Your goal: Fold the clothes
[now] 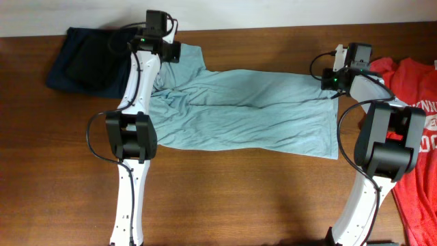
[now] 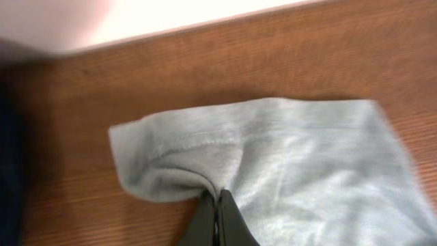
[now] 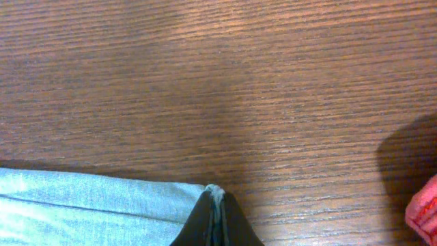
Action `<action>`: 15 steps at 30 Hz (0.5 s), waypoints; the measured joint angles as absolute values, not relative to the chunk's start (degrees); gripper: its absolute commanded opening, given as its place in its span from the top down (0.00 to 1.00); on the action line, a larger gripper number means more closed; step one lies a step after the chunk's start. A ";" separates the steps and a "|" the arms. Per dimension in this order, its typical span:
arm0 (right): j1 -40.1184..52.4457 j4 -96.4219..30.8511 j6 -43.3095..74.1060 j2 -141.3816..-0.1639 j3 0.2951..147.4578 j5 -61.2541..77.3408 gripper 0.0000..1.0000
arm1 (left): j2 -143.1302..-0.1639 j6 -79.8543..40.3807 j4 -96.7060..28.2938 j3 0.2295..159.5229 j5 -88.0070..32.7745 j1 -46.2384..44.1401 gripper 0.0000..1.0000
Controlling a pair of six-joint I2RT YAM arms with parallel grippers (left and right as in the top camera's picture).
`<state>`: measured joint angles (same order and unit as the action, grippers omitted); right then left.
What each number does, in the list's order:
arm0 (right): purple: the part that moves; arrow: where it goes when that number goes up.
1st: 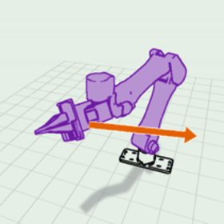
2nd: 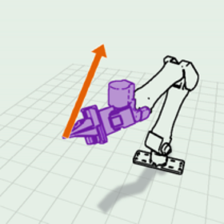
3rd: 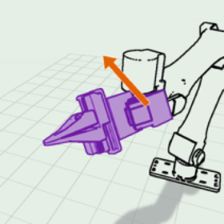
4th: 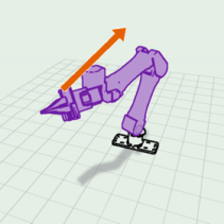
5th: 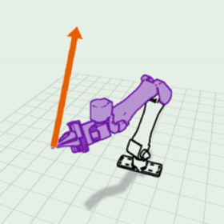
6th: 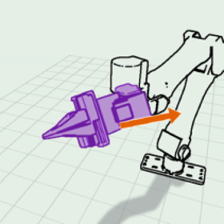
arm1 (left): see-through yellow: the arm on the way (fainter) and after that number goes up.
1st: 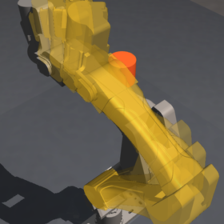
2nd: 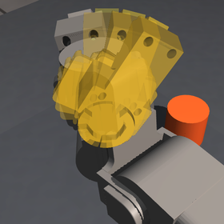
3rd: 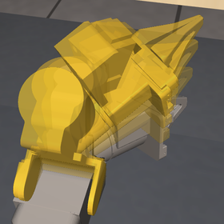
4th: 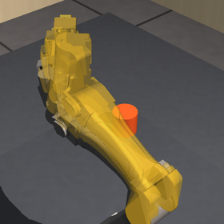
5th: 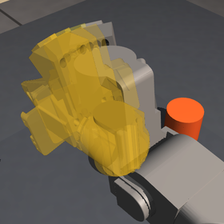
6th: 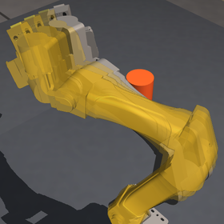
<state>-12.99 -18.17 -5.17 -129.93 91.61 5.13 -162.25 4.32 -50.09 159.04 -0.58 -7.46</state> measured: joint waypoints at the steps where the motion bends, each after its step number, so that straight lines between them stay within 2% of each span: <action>1: -12.99 -19.00 -5.19 -129.93 91.96 5.23 0.96 | -162.25 4.32 -50.78 160.27 -0.58 -7.42 1.00; 15: -12.99 -40.58 -7.51 -129.69 104.75 9.50 0.96 | -161.88 4.32 -60.75 164.81 -0.58 -7.03 1.00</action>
